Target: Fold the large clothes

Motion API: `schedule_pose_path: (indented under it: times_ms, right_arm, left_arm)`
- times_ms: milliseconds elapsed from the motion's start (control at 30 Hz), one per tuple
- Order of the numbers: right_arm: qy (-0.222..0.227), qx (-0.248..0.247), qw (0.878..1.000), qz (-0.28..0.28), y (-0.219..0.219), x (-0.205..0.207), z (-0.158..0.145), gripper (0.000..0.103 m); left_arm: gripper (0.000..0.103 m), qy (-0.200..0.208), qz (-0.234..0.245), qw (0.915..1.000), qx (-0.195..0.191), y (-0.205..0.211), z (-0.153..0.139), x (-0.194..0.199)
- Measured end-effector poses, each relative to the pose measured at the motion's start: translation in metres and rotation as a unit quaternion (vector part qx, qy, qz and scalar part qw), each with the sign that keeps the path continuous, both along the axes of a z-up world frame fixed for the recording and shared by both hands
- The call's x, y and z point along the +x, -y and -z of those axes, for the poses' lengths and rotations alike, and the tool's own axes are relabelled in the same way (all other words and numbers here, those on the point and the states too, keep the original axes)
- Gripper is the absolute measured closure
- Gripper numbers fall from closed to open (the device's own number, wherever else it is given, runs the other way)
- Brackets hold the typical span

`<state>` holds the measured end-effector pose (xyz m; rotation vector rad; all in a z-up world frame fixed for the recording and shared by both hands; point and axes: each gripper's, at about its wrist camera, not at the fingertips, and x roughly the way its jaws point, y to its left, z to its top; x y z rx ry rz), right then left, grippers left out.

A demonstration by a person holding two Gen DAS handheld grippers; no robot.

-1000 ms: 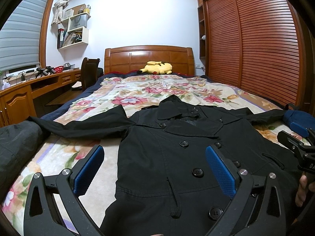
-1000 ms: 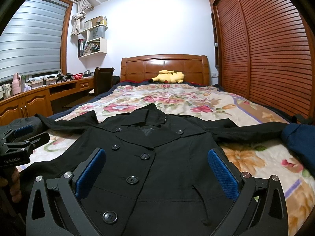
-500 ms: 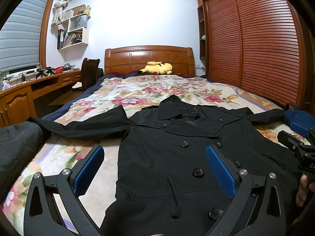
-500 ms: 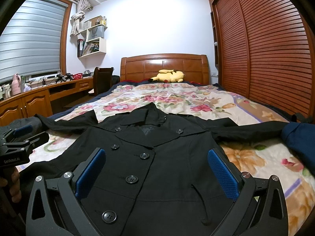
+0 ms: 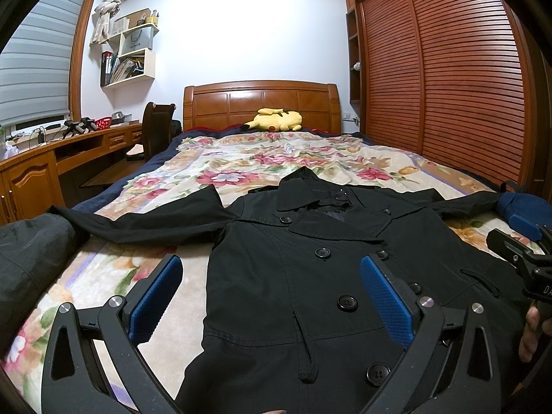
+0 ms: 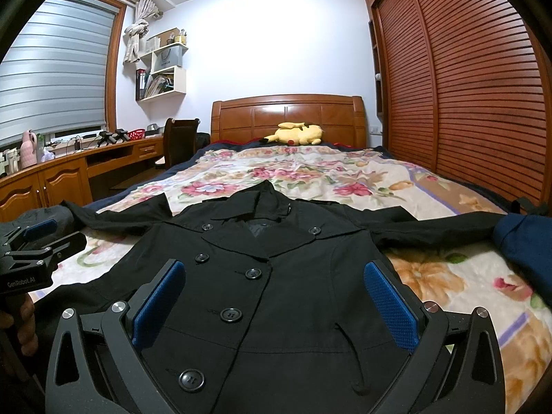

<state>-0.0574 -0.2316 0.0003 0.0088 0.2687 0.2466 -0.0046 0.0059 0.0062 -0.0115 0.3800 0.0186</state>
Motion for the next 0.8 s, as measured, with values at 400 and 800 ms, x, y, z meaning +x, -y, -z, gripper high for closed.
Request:
schedule_pose_path:
  times_ms: [400,800]
  right_arm:
    - [0.000,0.001,1.000,-0.001,0.000,0.000,0.000,0.000]
    - [-0.003,0.009,1.000,-0.008,0.001,0.002,-0.002,0.000]
  left_arm:
    - [0.000,0.000,0.000,1.0000,0.000,-0.001,-0.001,-0.001]
    - [0.000,-0.030,0.001,0.9995,0.008,-0.004,0.011,0.007]
